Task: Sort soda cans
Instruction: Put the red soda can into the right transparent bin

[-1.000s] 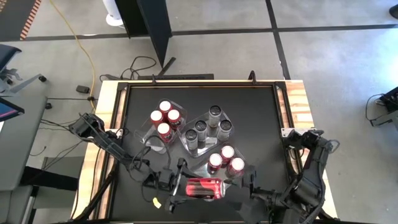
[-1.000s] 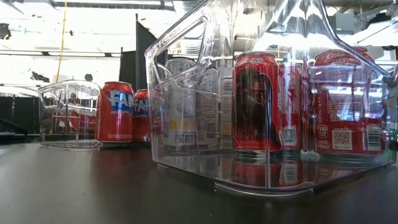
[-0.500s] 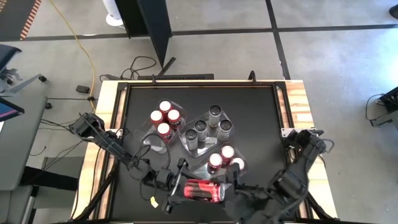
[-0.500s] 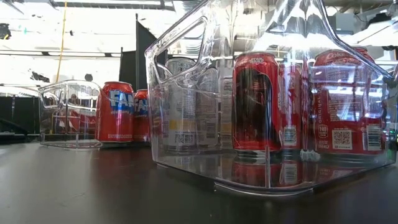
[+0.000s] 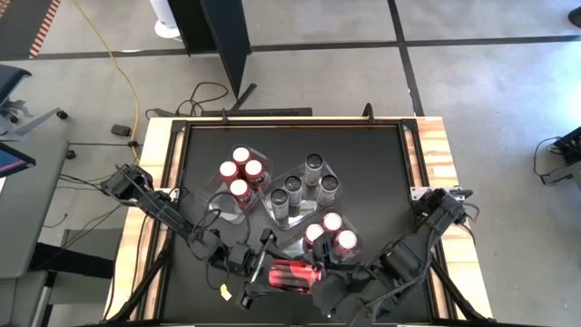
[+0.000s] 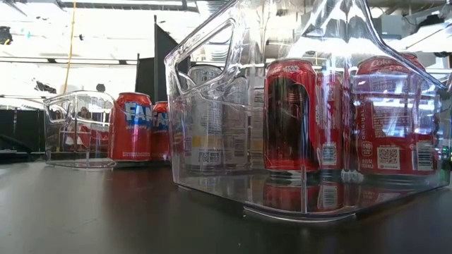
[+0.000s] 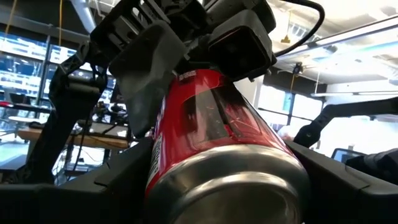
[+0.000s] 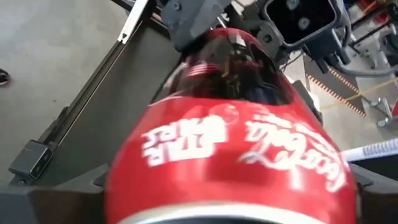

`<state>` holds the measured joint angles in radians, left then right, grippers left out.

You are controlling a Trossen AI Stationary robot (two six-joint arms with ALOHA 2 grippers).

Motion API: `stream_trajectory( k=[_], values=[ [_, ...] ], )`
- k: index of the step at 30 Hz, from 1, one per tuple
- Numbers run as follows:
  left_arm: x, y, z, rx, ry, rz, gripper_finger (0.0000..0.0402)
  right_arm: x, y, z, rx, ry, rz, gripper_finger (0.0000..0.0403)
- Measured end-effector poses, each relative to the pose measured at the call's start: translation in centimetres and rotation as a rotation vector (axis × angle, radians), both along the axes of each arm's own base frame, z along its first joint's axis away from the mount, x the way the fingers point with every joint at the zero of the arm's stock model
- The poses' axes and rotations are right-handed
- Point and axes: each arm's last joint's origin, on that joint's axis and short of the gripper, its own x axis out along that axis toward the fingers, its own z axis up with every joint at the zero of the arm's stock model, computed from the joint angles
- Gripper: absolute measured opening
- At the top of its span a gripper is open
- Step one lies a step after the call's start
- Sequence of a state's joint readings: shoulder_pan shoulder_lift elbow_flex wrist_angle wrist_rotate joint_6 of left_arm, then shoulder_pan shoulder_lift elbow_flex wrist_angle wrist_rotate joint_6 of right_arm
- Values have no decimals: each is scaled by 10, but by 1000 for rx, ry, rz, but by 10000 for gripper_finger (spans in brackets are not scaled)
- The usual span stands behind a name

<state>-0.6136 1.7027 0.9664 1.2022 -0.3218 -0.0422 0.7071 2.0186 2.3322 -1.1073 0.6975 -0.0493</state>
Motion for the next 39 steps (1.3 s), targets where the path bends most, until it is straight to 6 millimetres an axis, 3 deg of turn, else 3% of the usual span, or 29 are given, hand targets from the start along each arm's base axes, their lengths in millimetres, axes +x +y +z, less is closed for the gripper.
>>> stream_trajectory(
  k=[6, 20, 26, 32, 39],
  values=[
    [1, 2, 0, 7, -2, 10, 308, 0, 2, 2, -3, -6, 25, 294],
    [2, 3, 0, 8, 1, 16, 308, -1, 4, 2, -3, -2, 53, 294],
    [3, 4, -1, -14, 17, -1, 384, -5, 8, 0, -28, 19, 76, 294],
    [4, 4, -1, -16, 17, 6, 356, -7, 7, -2, -18, 30, 53, 294],
    [2, 6, 3, -32, 4, 27, 357, -13, 8, -6, -12, 69, 23, 294]
  ],
)
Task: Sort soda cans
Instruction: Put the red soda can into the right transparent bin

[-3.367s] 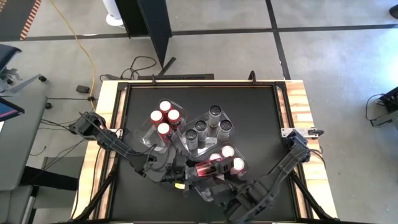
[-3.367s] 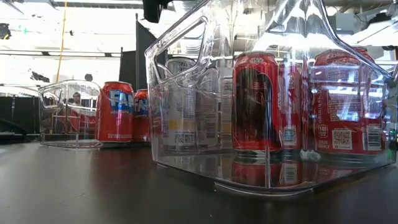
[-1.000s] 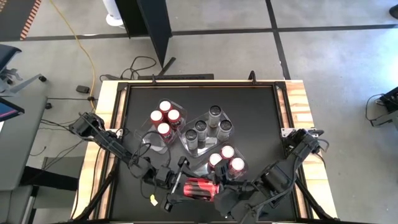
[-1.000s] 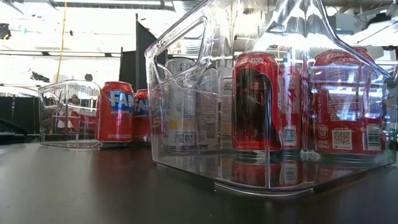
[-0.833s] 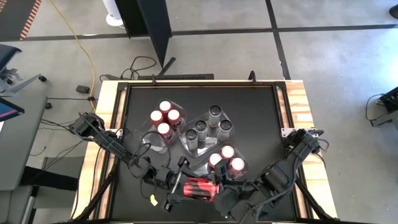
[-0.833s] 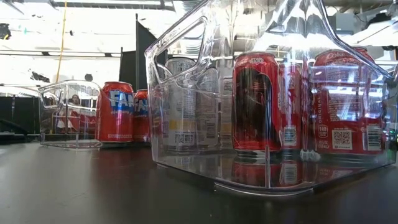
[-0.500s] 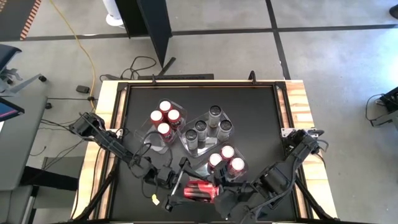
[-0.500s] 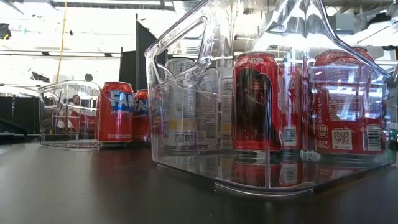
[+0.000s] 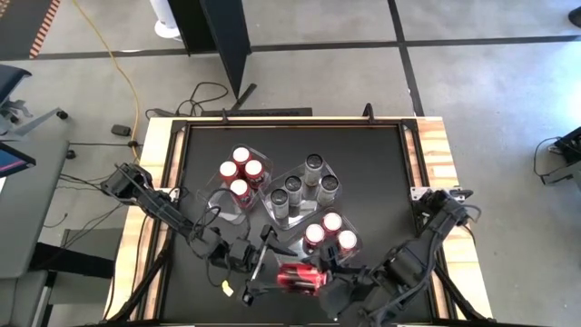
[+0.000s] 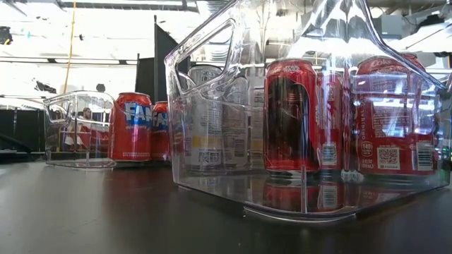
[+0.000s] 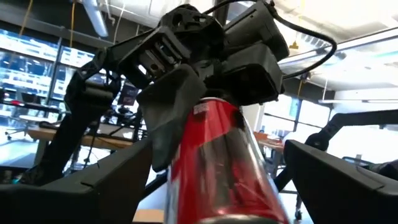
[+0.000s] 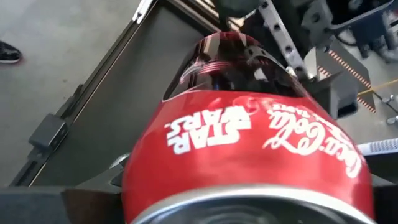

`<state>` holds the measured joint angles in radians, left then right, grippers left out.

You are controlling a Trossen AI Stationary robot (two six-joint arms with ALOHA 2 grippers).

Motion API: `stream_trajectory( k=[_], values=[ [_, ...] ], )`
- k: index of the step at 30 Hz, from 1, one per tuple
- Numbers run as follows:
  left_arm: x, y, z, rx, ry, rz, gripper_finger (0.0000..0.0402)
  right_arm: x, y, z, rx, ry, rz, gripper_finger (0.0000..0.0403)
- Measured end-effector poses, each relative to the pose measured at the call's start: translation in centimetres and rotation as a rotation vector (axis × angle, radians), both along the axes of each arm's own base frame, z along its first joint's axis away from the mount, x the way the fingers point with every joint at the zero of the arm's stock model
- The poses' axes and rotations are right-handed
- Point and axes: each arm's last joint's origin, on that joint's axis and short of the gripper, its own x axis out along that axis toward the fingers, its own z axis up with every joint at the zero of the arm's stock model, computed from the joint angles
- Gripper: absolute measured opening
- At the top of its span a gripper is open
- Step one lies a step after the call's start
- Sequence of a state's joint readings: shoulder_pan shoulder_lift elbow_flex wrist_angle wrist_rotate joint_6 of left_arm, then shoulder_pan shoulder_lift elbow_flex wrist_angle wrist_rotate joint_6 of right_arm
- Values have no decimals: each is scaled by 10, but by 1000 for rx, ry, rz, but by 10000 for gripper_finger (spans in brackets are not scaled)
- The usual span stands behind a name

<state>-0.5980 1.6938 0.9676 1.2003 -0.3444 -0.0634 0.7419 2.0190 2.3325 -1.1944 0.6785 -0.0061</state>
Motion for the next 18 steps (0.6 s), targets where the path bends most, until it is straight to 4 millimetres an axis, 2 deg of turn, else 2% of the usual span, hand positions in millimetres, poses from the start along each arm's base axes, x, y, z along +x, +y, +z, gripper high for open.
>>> stream_trajectory(
  k=[5, 11, 18],
  values=[
    [0, 0, 0, 4, 4, 13, 358, -10, 2, -4, 1, 48, -32, 294],
    [-7, 0, 10, 11, -20, 26, 359, -22, -2, -12, 28, 176, -72, 294],
    [-23, -3, 27, 46, -39, 73, 359, -18, -24, -19, 92, 377, -124, 294]
  ],
)
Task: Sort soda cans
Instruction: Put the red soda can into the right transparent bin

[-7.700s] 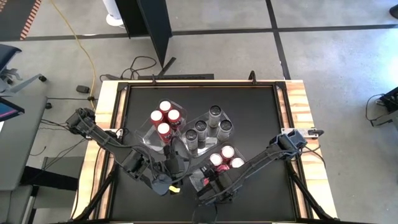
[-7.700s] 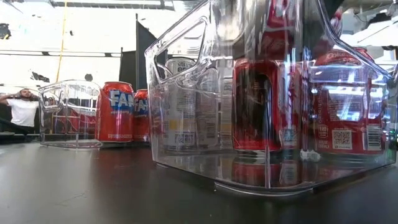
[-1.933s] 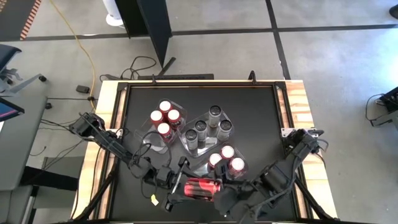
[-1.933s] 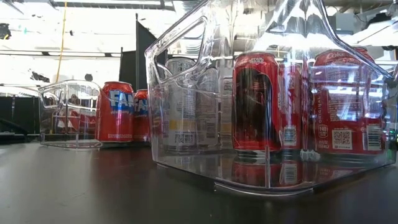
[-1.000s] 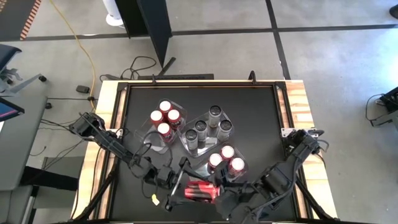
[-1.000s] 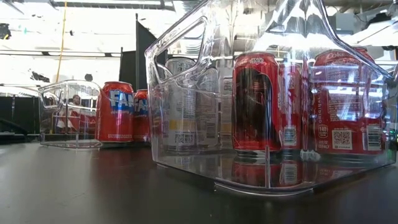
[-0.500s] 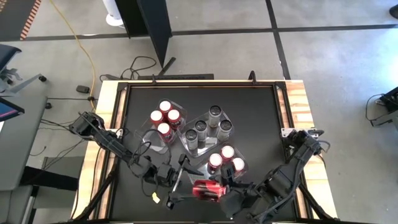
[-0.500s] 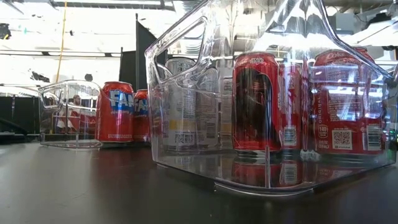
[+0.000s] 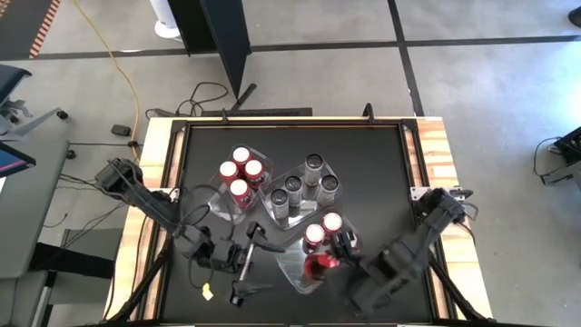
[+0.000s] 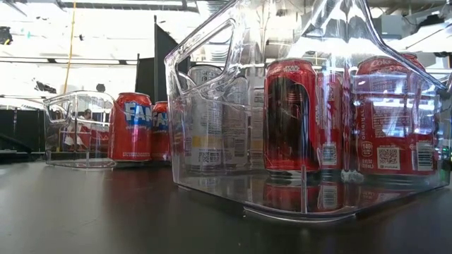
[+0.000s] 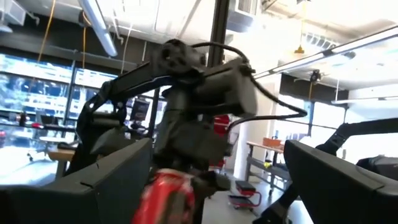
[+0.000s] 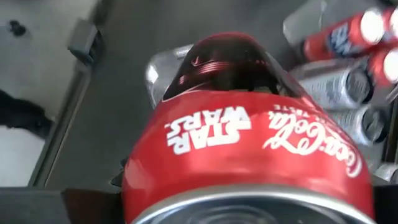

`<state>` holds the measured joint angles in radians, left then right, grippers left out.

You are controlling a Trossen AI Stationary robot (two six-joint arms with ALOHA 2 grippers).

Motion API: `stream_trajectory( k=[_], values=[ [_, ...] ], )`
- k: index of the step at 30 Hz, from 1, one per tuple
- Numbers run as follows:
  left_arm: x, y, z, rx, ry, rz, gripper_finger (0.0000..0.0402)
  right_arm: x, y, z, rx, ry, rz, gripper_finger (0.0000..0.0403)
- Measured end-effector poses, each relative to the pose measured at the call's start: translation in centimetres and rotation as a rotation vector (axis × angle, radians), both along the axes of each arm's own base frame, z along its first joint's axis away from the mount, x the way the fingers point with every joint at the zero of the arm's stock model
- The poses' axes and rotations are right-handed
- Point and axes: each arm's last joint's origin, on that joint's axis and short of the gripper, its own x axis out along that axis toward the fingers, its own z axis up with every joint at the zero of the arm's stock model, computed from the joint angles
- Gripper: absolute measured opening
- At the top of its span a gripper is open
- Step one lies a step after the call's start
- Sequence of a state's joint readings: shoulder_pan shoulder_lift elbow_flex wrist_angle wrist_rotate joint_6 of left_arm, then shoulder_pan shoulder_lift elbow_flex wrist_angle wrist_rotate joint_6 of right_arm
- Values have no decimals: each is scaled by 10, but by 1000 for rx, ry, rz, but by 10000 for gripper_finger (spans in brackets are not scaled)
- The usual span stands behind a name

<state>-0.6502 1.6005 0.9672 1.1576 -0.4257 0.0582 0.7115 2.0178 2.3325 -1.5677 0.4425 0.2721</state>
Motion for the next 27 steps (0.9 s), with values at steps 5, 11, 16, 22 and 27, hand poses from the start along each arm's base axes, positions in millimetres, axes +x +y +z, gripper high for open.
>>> stream_trajectory(
  k=[5, 11, 16, 22, 27],
  values=[
    [-8, -6, 4, 20, -10, 3, 359, 20, -23, -14, 65, 124, -35, 294],
    [-20, -19, 3, 49, 13, 46, 359, 36, -47, -47, 106, 324, -61, 294],
    [-31, -31, 2, 83, 31, 78, 359, 42, -59, -63, 106, 395, -91, 294],
    [-37, -38, 1, 107, 39, 77, 359, 43, -69, -87, 107, 502, -121, 294],
    [-37, -39, 0, 119, 49, 74, 359, 44, -73, -107, 102, 549, -131, 294]
  ],
)
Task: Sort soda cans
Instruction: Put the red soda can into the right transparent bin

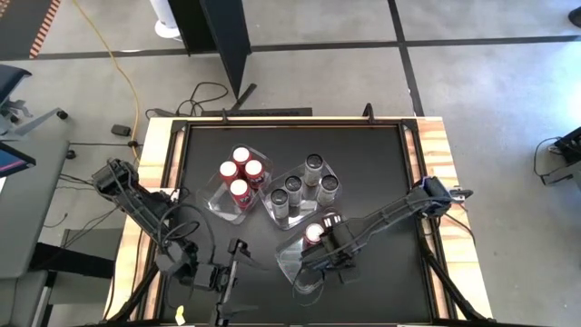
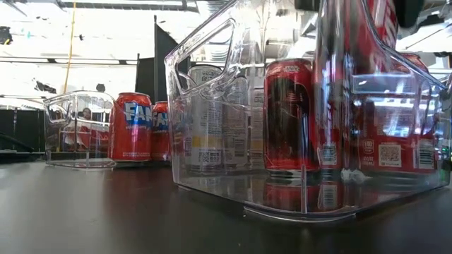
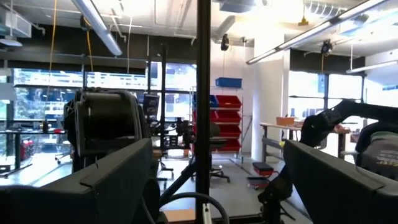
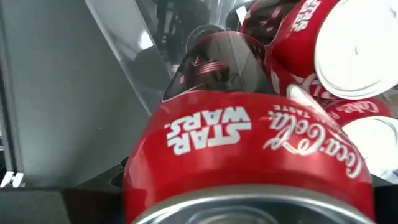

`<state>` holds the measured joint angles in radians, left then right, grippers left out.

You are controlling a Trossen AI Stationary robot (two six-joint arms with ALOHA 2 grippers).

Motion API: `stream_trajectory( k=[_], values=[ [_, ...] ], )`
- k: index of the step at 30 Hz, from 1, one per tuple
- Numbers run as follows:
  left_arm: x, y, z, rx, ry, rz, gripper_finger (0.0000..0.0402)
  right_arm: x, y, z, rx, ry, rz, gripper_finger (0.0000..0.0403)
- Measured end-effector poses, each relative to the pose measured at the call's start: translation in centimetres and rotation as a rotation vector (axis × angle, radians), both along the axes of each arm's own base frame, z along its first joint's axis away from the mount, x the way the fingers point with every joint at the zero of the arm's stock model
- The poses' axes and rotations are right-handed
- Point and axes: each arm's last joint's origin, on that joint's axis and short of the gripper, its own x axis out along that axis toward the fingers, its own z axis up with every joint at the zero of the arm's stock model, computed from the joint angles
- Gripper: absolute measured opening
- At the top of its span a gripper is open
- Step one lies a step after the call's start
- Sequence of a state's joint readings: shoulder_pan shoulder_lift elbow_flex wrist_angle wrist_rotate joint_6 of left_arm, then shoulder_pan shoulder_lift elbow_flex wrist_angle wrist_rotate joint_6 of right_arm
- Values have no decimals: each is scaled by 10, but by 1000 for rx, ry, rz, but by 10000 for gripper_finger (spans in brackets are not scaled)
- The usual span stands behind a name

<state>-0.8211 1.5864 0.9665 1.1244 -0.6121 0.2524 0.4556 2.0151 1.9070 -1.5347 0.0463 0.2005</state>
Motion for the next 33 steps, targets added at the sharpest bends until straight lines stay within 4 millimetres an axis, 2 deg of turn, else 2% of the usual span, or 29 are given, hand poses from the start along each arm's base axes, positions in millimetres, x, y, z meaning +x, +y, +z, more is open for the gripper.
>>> stream_trajectory(
  k=[14, 28, 33],
  values=[
    [1, 0, -1, 20, 9, 5, 359, 3, -3, -45, 43, 28, -9, 294],
    [1, 0, -1, 22, 8, 6, 359, 1, -6, -61, 87, 65, -34, 295],
    [1, 0, -1, 22, 8, 6, 359, 2, -6, -61, 95, 56, -38, 366]
  ],
)
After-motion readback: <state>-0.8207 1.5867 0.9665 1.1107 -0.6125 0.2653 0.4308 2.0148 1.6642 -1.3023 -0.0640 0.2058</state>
